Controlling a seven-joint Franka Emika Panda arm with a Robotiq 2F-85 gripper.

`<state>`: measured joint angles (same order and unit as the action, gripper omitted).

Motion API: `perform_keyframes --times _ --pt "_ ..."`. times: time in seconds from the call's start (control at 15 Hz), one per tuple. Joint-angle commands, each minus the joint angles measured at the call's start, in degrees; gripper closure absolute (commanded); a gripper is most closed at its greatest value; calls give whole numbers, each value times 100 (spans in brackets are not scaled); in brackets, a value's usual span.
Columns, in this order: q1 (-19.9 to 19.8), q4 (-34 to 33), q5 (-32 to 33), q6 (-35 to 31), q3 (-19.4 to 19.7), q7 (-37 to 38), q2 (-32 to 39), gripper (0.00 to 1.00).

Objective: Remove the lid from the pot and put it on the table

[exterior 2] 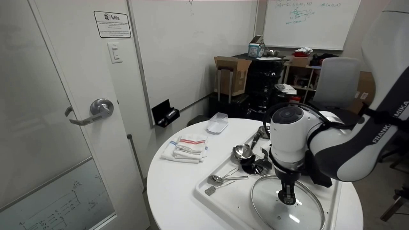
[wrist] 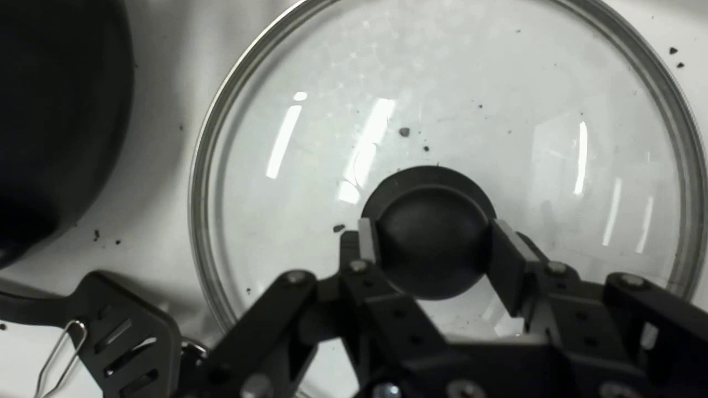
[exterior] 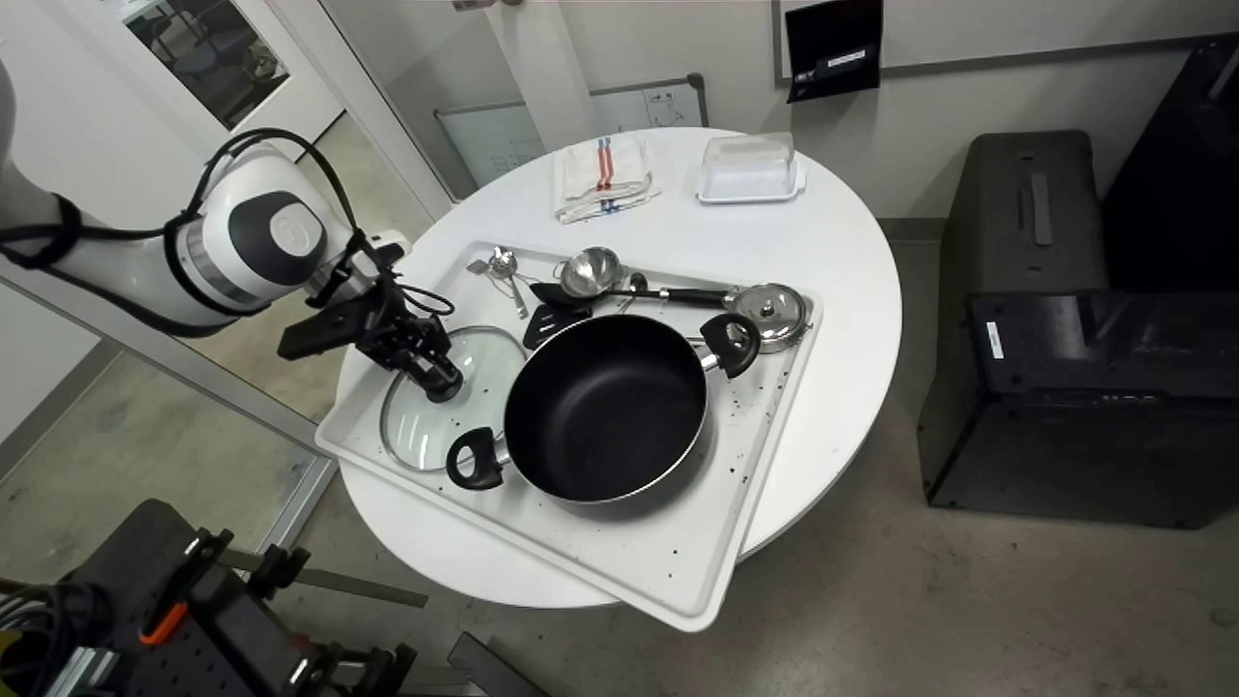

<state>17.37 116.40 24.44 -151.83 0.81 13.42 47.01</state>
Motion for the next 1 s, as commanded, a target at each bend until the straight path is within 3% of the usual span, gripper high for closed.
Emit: perform_keyframes --times 0.0,0.4,0.47,0.6,0.8,0.93 --pt "141 -187 -226 -203 121 -70 109 75" --pt "216 -281 -301 -288 201 -71 191 75" --pt "230 -272 -306 -284 216 -67 182 25" --pt "251 -256 -312 -291 243 -59 163 19" --pt "275 -210 -303 -310 287 -48 124 0" --pt "281 -166 -299 -315 304 -54 98 0"
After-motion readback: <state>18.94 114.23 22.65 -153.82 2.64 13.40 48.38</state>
